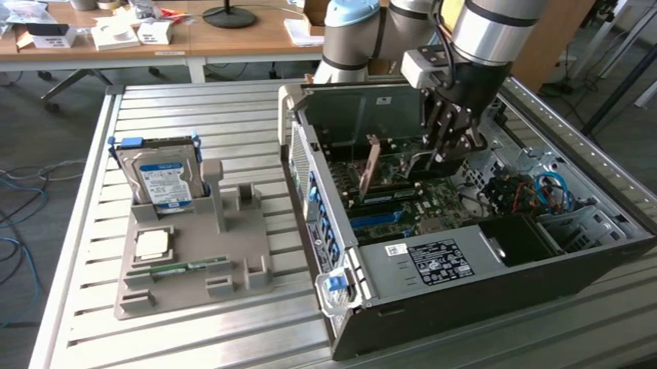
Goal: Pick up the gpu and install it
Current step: 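Insert the gpu into the slot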
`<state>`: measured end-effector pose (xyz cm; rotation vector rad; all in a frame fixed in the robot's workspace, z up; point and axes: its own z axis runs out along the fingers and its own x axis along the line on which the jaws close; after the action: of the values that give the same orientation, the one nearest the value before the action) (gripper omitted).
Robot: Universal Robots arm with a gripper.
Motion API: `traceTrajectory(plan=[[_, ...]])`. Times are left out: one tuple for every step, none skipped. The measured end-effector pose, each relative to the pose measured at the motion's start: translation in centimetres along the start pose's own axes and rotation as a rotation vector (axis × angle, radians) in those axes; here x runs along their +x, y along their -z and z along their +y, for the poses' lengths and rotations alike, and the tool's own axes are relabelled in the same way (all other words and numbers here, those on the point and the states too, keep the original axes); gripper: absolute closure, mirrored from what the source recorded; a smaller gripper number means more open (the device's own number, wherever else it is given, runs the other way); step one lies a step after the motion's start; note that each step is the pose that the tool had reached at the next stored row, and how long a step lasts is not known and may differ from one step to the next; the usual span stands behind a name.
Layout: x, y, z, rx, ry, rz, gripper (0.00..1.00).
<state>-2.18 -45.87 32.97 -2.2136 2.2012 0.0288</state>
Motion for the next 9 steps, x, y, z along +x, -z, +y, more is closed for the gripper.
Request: traceTrajectory(plan=[[0.00,-0.12,0.00,0.0000,0.000,0.0000,0.74],[0.00,-0.23,0.00,0.0000,0.000,-0.0001,0.74],[0.01,-0.36,0.00,0.0000,0.000,-0.0001,0.74],[0.01,-0.48,0.00,0.0000,0.000,-0.0001,0.74],[0.02,-0.60,0.00,0.0000,0.000,0.0000,0.74],[0.02,-0.72,0.00,0.0000,0.000,0.0000,0.74],[0.02,-0.84,0.00,0.0001,0.000,-0.0001,0.74],[0.02,-0.96,0.00,0.0000,0.000,-0.0001,0.74],[0.03,-1.05,0.00,0.0000,0.000,0.0000,0.74]])
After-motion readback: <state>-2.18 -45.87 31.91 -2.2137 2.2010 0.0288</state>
